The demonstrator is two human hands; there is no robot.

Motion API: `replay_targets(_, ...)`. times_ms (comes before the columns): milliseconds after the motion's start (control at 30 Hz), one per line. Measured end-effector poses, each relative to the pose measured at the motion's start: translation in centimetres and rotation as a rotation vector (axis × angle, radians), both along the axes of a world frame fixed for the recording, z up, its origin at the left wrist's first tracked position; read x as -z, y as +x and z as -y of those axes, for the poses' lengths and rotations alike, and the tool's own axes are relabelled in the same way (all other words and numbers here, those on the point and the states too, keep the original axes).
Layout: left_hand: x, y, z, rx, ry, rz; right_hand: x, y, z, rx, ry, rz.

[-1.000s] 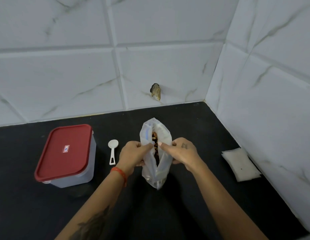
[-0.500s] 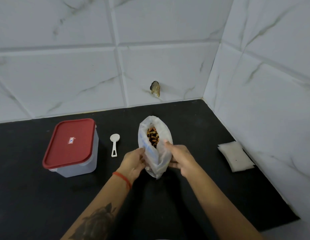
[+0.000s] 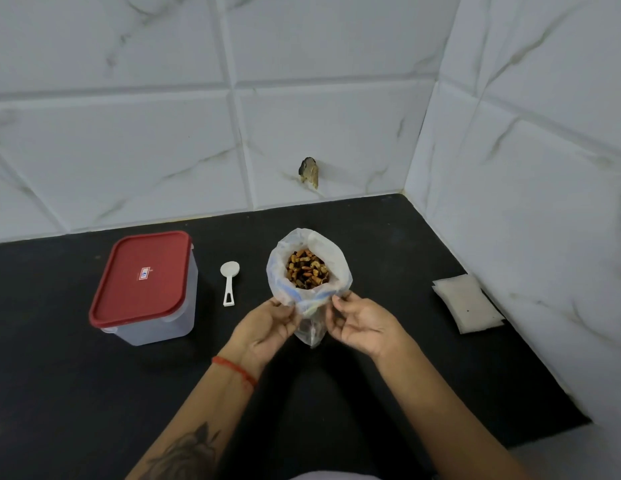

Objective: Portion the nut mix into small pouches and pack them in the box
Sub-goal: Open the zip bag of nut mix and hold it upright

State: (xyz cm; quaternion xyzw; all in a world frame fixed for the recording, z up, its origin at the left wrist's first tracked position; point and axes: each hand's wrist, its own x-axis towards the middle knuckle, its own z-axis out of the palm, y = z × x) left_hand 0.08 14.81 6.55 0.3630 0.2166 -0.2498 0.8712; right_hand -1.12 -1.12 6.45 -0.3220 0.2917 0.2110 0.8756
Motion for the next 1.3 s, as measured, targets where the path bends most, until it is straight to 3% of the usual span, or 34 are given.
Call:
replay_targets(67, 0.3, -0.5, 0.7, -0.026, -0.013, 0.002, 0.4, -0.5, -0.4, -0.011, -0.051, -0.050)
replay_targets(233, 1.3, -0.8, 1.2, -0.041, 0.132, 0.040, -1.2, -0.9, -1.1, 0.028, 0.112, -0.047)
replay_targets(300, 1.8, -0.7, 1.3, -0.054, 0.182, 0.048, -1.3, -0.8, -1.7, 0.061, 0.081, -0.038)
replay_targets(633, 0.5, -0.9, 2.5, -0.143, 0.287, 0.006, 0.1, -0.8, -2.9, 0.061, -0.205, 0.072)
replay_targets(733, 0.6, -0.5, 2.7, -0.197, 0.222, -0.077, 0.7, -0.6, -2.9, 0.095, -0.286, 0.082)
replay_targets(900, 1.7, -0.7, 2.6, -0.213, 0.095, -0.025, 2.3, -0.6, -2.6, 0.139, -0.624, 0.078)
replay_targets(967, 1.9, -0.5, 2.6, -0.216, 0.085, -0.036, 2.5, -0.6, -2.6, 0.155, -0.575, 0.108)
replay_targets(1167, 1.2, 0.1, 2.6, -0.278, 0.057, -0.106, 2.2, 0.5, -2.2, 0.176, -0.166, 0.018)
replay_targets(1300, 1.1, 0.5, 2.3, -0.174, -0.006, -0.153, 2.2, 0.9, -1.9, 0.197, 0.057, -0.074)
